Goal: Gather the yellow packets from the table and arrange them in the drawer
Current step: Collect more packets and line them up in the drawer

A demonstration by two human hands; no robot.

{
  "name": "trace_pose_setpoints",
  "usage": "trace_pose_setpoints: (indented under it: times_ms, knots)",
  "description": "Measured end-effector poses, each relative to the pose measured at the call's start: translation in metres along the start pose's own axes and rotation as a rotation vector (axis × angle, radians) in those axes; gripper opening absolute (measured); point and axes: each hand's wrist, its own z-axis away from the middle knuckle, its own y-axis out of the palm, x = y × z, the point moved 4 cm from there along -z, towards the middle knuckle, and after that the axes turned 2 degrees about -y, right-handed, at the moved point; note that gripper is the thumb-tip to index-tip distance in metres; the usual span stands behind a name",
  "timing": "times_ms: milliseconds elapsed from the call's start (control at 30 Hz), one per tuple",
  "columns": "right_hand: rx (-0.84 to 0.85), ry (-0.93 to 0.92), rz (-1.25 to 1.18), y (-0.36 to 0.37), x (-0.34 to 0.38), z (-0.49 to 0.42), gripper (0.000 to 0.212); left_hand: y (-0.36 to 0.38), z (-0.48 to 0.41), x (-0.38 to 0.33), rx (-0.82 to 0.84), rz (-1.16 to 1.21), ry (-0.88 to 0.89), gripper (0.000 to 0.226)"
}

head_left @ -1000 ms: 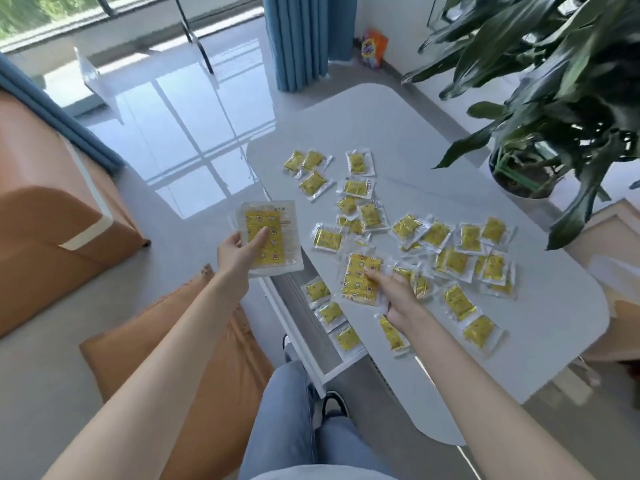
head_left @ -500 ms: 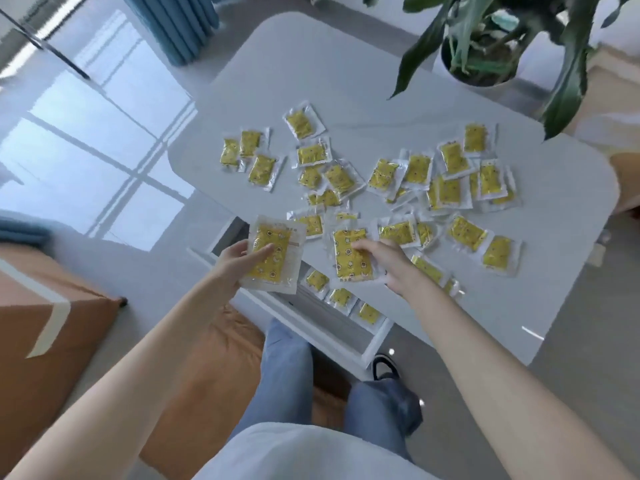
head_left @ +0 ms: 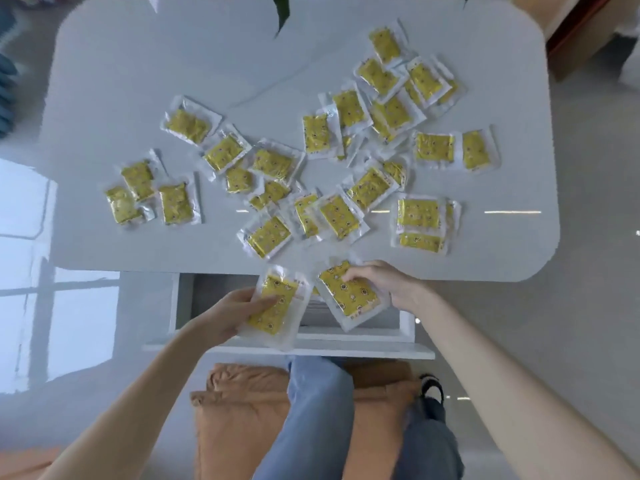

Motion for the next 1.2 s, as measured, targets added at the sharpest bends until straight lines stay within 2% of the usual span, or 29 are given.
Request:
trace_pose_setpoints:
  times_ms: [100, 267, 467, 567, 633, 933, 1033, 1200]
  knots:
    - [0.046, 0.049, -0.027, -0.005, -0.036, -0.034, 0.017, 0.005, -0.038, 0.024, 0.005, -0.040, -0.029, 0.023]
    - [0.032, 0.105, -0.005, -0.009, -0.092, -0.101, 0.006, 0.006, -0.110, 0.058, 0.023, -0.117, -0.066, 0.025]
    - [0.022, -0.010, 0.040, -0.012, -0.138, -0.178, 0.010, -0.009, -0.185, 0.086, 0.019, -0.091, -0.083, 0.034]
    - [-0.060, -0.123, -0.001, -0.014, -0.142, -0.210, 0.038, -0.015, -0.211, 0.090, 0.054, -0.016, -0.022, 0.026]
    - [-0.067, -0.174, 0.013, -0.012, -0.140, -0.223, 0.044, -0.018, -0.225, 0.091, 0.064, 0.025, 0.029, 0.022]
    - [-0.067, -0.299, 0.015, -0.009, -0.125, -0.245, 0.034, -0.041, -0.256, 0.087, -0.094, 0.040, 0.259, 0.017]
    - [-0.095, -0.339, 0.023, -0.001, -0.121, -0.239, 0.032, -0.049, -0.259, 0.081, -0.154, 0.056, 0.287, 0.014]
    - [-0.183, -0.354, 0.079, 0.016, -0.115, -0.241, 0.027, -0.057, -0.262, 0.080, -0.198, 0.001, 0.298, 0.022]
